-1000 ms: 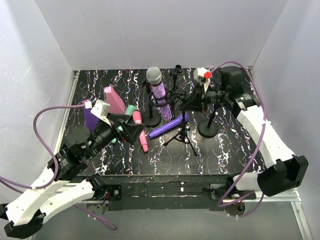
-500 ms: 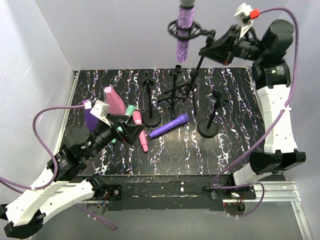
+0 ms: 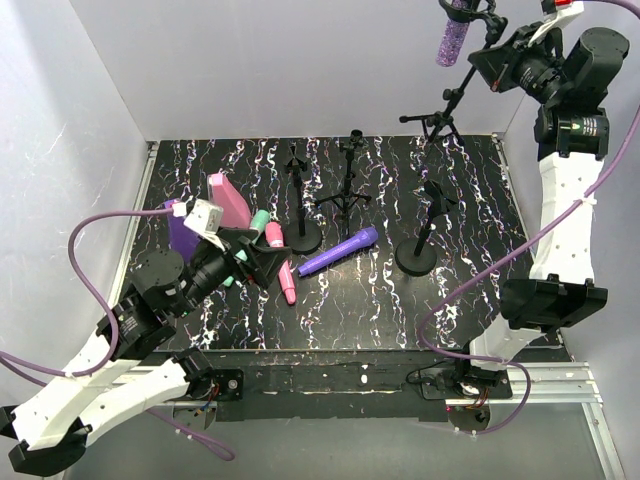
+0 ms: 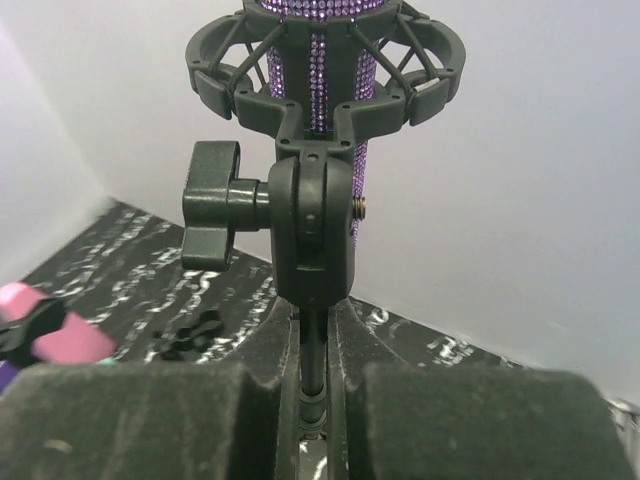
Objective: Attach the microphones to the stand
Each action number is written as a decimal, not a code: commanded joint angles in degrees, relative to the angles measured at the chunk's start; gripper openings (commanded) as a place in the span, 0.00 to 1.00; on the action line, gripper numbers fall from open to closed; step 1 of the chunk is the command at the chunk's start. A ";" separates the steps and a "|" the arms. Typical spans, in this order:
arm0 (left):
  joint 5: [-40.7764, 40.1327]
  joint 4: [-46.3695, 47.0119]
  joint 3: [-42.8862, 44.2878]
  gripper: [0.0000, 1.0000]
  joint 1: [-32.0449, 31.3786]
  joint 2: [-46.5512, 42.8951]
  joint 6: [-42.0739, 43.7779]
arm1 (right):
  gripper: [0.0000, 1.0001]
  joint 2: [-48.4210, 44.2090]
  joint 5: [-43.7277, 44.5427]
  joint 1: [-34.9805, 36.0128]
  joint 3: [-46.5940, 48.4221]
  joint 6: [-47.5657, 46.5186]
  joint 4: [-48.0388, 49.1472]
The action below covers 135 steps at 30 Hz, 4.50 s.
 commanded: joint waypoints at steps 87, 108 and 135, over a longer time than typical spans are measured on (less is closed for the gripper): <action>1.68 1.56 -0.36 0.98 -0.14 4.55 1.15 | 0.27 -3.16 28.55 -1.10 -58.56 -10.64 56.41; 1.15 1.12 -1.51 0.98 -0.14 1.74 0.97 | 0.61 -7.37 26.44 -1.62 -61.54 -10.29 55.01; -0.25 -3.79 -2.39 0.98 -0.14 -4.68 0.01 | 0.75 -28.98 22.67 -2.50 -71.12 -15.12 27.88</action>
